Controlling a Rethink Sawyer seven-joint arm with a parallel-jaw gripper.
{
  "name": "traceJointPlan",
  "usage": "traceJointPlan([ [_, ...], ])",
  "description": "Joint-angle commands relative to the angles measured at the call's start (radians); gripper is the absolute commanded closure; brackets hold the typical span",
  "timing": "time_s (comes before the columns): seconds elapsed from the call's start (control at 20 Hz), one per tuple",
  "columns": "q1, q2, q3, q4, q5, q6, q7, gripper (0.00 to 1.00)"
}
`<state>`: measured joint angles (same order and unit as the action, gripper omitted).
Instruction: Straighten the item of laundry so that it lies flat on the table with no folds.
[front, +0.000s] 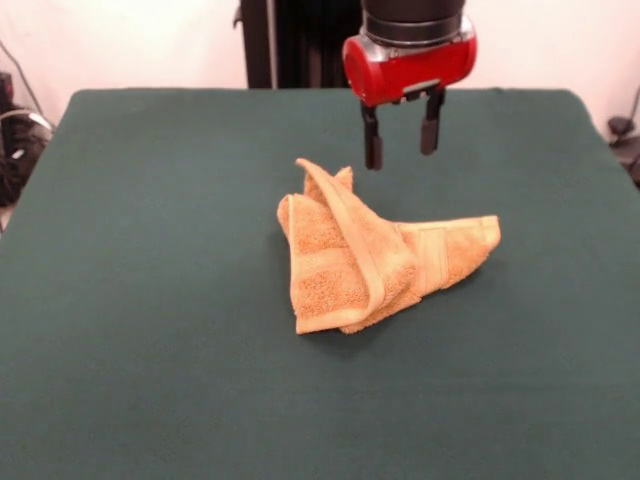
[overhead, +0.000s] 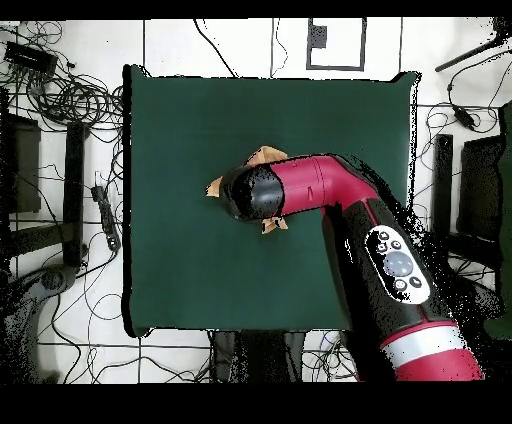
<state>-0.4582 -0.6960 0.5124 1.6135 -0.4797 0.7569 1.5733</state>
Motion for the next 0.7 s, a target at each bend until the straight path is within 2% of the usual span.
traceJointPlan([
  [0.05, -0.005, 0.018, 0.095, -0.009, -0.067, 0.081, -0.268, 0.0],
  [0.7, -0.052, 0.005, 0.106, -0.004, -0.115, 0.074, -0.266, 0.0],
])
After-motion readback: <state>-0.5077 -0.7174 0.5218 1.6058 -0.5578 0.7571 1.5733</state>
